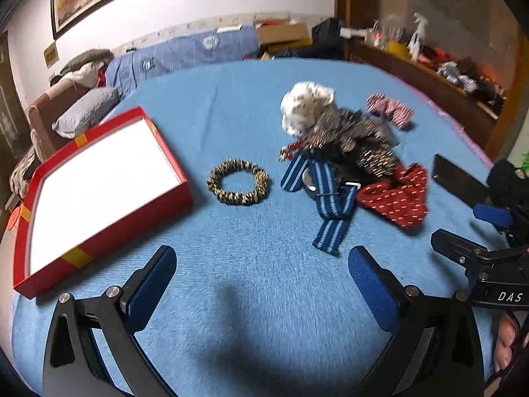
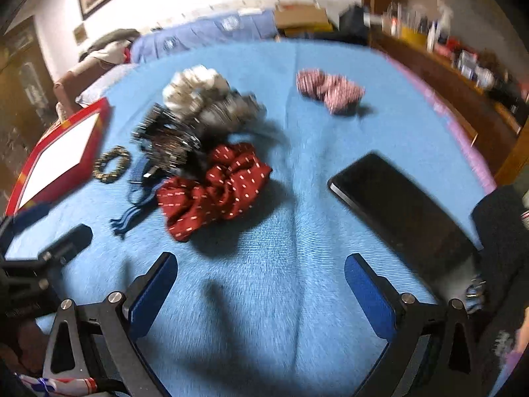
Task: Organize jewelry
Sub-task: 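Move both tools toward the pile of hair accessories, then grasp the red polka-dot scrunchie with the right tool, then grasp the rhinestone flower hair clip with the left tool while the right tool holds the scrunchie, then carry the scrunchie and flower clip in both tools over the red box, then open both tools to drop the scrunchie and clip into the box, then move both empty tools back to the accessory pile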
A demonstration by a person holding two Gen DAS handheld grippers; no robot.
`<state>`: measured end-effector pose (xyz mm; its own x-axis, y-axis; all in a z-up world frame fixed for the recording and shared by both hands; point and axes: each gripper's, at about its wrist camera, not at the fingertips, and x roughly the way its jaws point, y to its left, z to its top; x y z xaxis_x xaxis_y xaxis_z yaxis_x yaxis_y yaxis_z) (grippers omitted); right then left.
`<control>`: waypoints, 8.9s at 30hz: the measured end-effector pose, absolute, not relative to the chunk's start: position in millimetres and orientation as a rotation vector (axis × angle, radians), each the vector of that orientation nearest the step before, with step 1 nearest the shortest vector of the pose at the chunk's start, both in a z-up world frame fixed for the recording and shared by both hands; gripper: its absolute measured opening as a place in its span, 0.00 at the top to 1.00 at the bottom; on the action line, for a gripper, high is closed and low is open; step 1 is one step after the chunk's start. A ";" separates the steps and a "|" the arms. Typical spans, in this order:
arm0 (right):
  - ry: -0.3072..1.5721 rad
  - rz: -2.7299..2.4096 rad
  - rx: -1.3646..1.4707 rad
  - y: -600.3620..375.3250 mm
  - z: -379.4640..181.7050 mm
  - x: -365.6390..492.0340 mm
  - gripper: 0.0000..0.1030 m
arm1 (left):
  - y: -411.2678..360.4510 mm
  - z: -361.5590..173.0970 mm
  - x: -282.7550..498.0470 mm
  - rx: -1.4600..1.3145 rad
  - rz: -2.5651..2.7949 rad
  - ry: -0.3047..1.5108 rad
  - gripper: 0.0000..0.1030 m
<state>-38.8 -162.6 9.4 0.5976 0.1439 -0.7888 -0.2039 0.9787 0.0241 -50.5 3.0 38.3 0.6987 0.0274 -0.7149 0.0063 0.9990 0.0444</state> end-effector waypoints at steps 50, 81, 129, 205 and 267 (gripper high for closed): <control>0.877 0.334 0.102 -150.3 39.8 -39.0 0.16 | 34.2 59.7 -56.4 -0.012 0.024 0.731 0.00; 0.871 0.287 0.050 -149.1 4.9 -7.7 0.82 | 39.4 55.3 -40.1 -0.050 -0.016 0.789 0.00; 0.691 0.367 0.249 -192.8 24.6 -38.9 0.79 | -39.8 43.6 28.5 -0.095 -0.140 0.860 0.54; 0.829 0.719 -0.067 144.1 76.8 63.5 0.78 | 283.1 100.9 11.8 -0.344 0.210 0.772 0.53; 0.740 0.585 0.081 86.8 77.0 38.8 0.27 | 241.4 113.3 -68.3 -0.281 0.288 0.634 0.26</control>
